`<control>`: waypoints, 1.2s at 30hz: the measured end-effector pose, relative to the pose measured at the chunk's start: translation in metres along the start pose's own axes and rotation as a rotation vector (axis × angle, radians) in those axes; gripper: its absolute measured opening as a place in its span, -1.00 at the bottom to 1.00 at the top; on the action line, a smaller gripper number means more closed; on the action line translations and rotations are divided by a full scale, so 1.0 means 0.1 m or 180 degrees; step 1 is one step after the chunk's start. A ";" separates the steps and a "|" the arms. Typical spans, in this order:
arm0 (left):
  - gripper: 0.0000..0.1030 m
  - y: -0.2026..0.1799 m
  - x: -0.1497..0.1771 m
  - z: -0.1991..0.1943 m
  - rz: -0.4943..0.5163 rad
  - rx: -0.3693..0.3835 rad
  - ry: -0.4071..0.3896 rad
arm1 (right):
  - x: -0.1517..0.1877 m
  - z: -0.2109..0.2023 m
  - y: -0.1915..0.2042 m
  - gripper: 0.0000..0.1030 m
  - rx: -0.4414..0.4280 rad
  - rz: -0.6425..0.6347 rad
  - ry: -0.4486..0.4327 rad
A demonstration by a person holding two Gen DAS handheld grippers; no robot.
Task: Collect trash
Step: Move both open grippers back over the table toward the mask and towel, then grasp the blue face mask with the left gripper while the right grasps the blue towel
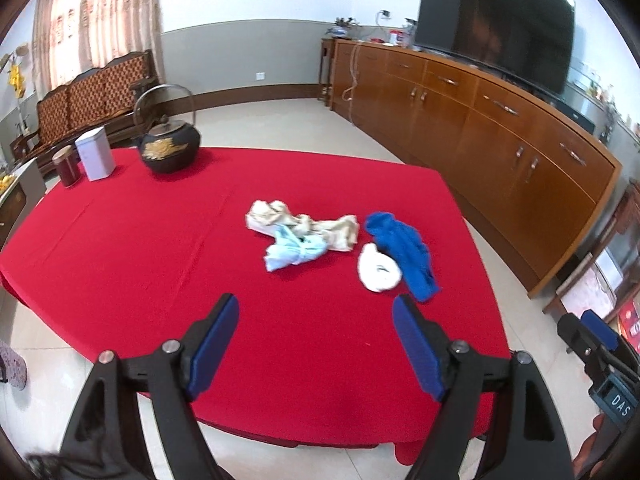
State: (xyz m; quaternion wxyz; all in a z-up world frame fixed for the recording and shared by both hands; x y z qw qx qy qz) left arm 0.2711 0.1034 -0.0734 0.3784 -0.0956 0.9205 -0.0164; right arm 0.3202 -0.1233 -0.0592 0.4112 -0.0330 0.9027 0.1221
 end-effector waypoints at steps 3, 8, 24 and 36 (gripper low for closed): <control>0.56 0.10 -0.03 0.07 -0.0035 -0.0032 0.0009 | -0.04 0.11 0.11 0.57 -0.0025 -0.0035 0.0023; 0.56 0.19 -0.08 0.18 -0.0077 -0.0025 0.0022 | -0.09 0.32 0.25 0.58 -0.0070 -0.0084 0.0068; 0.56 0.32 -0.19 0.89 -0.0103 -0.0103 0.0264 | -0.23 1.28 0.47 0.58 -0.0132 -0.0147 0.0314; 0.56 0.22 -0.28 1.37 -0.0021 -0.0140 0.0395 | -0.39 2.01 0.53 0.58 -0.0127 -0.0133 0.0460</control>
Point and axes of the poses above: each gripper's, at about its wrist camera, not at the fingertips, and z roughly the way its jaws point, y to its left, x to its underside, the point moved 6 cm from there along z, roughly the way its jaws point, and after that the axes turned 1 degree about y, right-handed, at the moved point
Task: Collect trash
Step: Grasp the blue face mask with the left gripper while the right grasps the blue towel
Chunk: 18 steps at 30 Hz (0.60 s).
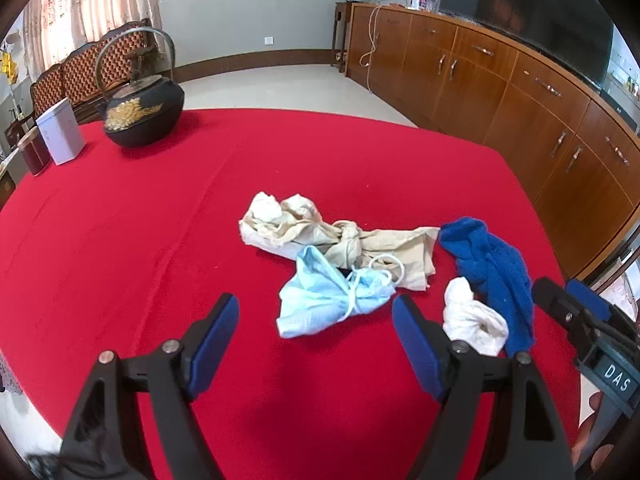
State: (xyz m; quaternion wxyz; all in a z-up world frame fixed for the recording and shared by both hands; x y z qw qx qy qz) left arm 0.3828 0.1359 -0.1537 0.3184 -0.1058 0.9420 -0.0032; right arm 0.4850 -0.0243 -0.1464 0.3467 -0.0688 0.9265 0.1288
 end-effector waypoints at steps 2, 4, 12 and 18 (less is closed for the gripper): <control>0.56 -0.01 0.01 0.07 -0.0006 -0.0009 0.0029 | -0.03 0.08 0.02 0.58 -0.0014 -0.0013 0.0033; 0.56 -0.01 0.02 0.12 -0.0033 -0.0018 0.0051 | -0.06 0.17 0.03 0.58 -0.0005 -0.0037 0.0065; 0.50 -0.04 0.08 0.26 -0.0061 0.0027 0.0099 | -0.02 0.46 0.03 0.58 0.0004 -0.0015 0.0233; -0.32 -0.01 0.15 0.31 -0.0108 0.0067 0.0170 | 0.06 0.50 0.03 0.03 -0.0121 -0.0008 0.0282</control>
Point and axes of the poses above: each gripper's, at about its wrist camera, not at the fingertips, and z roughly the way its jaws point, y to its left, x to its underside, the point moved 6 cm from there along z, roughly the way its jaws point, and after that the axes turned 1 degree about y, right-handed, at the moved point
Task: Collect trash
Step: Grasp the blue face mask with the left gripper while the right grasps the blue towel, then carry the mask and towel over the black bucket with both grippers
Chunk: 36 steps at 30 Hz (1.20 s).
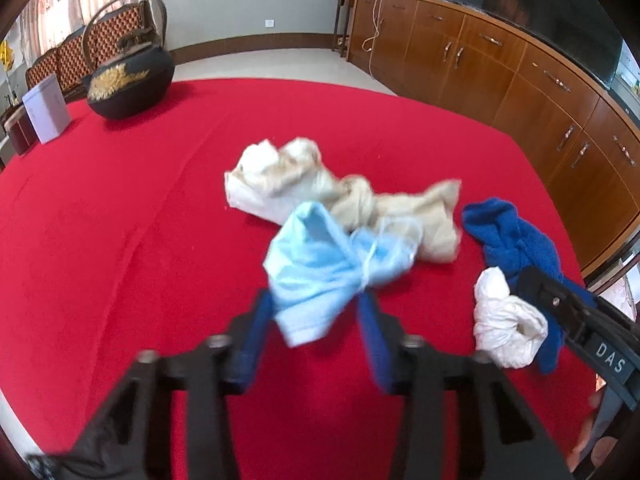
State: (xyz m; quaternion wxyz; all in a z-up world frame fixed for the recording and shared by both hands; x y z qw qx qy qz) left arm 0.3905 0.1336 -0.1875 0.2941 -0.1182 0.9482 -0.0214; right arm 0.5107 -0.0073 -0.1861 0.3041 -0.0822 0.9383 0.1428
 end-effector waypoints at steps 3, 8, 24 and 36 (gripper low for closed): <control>-0.48 0.01 0.01 -0.02 -0.0027 0.0027 -0.0024 | 0.02 -0.02 0.03 -0.15 0.0005 -0.0058 -0.0044; -0.62 -0.01 0.01 -0.10 -0.0016 0.0078 -0.0055 | 0.04 -0.10 0.02 -0.30 -0.0026 -0.0043 -0.0113; 0.00 -0.10 -0.11 0.03 0.0157 0.0025 -0.0052 | 0.02 -0.06 -0.02 -0.10 -0.0078 0.0012 -0.0100; -0.75 -0.06 -0.07 -0.18 0.0086 0.0126 -0.0210 | 0.01 -0.28 0.00 -0.37 -0.0127 -0.0043 -0.0254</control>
Point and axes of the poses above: each gripper's, at about its wrist camera, not at the fingertips, and z roughly the way its jaws point, y to its left, x to its underside, the point moved 6 cm from there along z, roughly the way its jaws point, and after that the axes turned 1 degree about y, right-handed, at the moved point
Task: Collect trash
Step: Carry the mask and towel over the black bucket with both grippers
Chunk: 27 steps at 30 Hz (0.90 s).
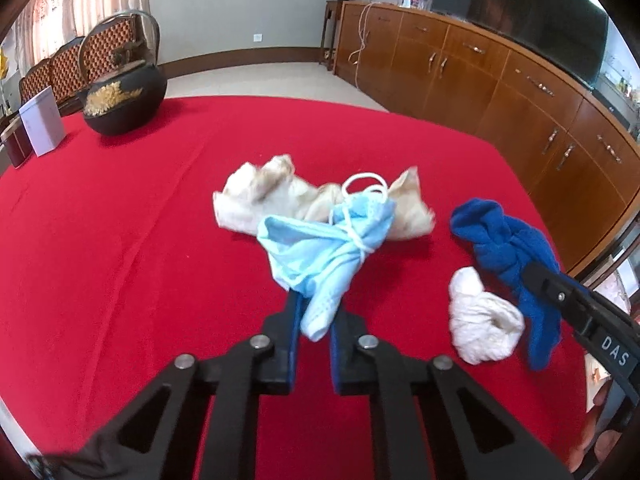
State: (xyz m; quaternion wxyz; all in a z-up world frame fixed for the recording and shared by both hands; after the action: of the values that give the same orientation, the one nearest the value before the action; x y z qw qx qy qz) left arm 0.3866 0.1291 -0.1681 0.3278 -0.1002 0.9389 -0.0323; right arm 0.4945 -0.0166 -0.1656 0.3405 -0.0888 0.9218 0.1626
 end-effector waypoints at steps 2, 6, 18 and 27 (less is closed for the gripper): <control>-0.75 -0.01 0.00 -0.10 -0.0006 0.0025 -0.0037 | 0.00 -0.09 -0.01 -0.37 0.0002 -0.0002 -0.0036; -0.75 -0.06 0.02 -0.29 0.0009 0.0093 -0.0098 | 0.00 -0.31 -0.02 -0.37 0.0014 0.0014 -0.0117; -0.75 -0.64 0.31 -0.90 0.0241 0.0457 -0.0137 | 0.34 -1.39 -0.37 -0.37 0.0171 0.0214 -0.0356; -0.75 -1.28 0.67 -1.20 0.0461 0.0758 -0.0079 | 0.85 -2.20 -0.88 -0.37 0.0445 0.0421 -0.0458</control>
State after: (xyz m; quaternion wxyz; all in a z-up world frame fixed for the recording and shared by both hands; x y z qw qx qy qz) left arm 0.2817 -0.0108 -0.0987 0.3505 0.0070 0.9290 -0.1186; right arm 0.3227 -0.1826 -0.0853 0.3996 0.0081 0.9080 0.1260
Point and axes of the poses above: each gripper's, at about its wrist camera, not at the fingertips, and z roughly the way its jaws point, y to its left, x to its underside, the point moved 6 cm from there along z, roughly the way its jaws point, and after that the axes turned 1 degree about y, right-handed, at the moved point
